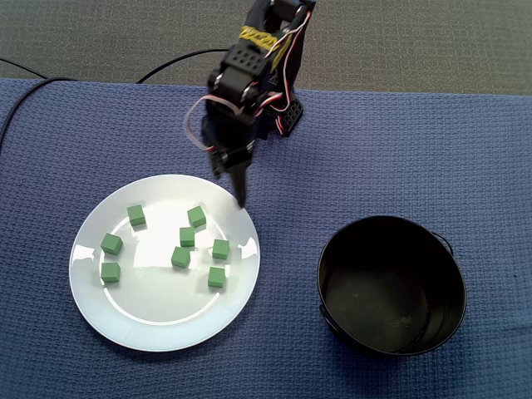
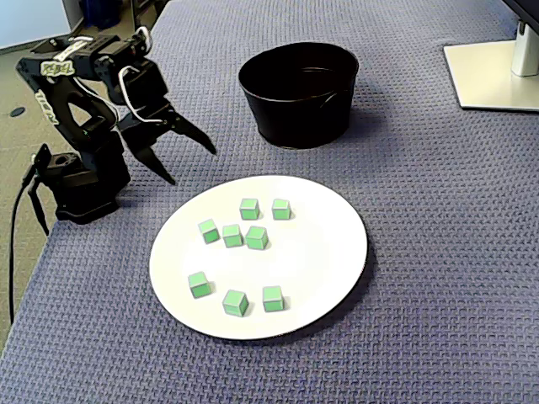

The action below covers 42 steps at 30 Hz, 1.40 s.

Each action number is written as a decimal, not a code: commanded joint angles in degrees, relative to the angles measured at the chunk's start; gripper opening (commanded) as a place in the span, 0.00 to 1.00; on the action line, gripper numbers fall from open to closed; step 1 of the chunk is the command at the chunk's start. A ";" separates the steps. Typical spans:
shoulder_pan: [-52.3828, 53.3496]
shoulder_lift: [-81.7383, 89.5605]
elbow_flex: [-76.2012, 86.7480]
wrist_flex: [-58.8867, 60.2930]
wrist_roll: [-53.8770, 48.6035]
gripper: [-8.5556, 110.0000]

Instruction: Pick up the items on the white plate and put them in the black container.

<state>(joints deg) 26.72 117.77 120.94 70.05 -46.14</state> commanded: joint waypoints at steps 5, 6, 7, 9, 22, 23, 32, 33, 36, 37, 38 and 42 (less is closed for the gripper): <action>4.66 -21.45 -17.05 1.05 1.67 0.29; 5.19 -22.85 -18.02 1.67 0.79 0.29; 5.80 -24.26 -18.98 1.85 0.44 0.29; 7.47 -26.89 -20.48 2.02 -0.97 0.30; 9.84 -36.39 -23.55 1.14 -4.92 0.26; 9.67 -37.00 -23.91 1.23 -4.92 0.26; 7.82 -37.88 -21.80 -1.49 -4.13 0.25; 7.65 -37.88 -21.36 -2.02 -3.96 0.25; 7.21 -37.88 -20.39 -2.37 -4.04 0.22; 7.03 -37.71 -20.04 -2.55 -4.04 0.21; 6.94 -37.62 -19.60 -2.90 -4.04 0.20; 6.68 -37.27 -17.58 -4.66 -4.13 0.19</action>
<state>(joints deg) 34.37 79.37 102.83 66.71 -50.62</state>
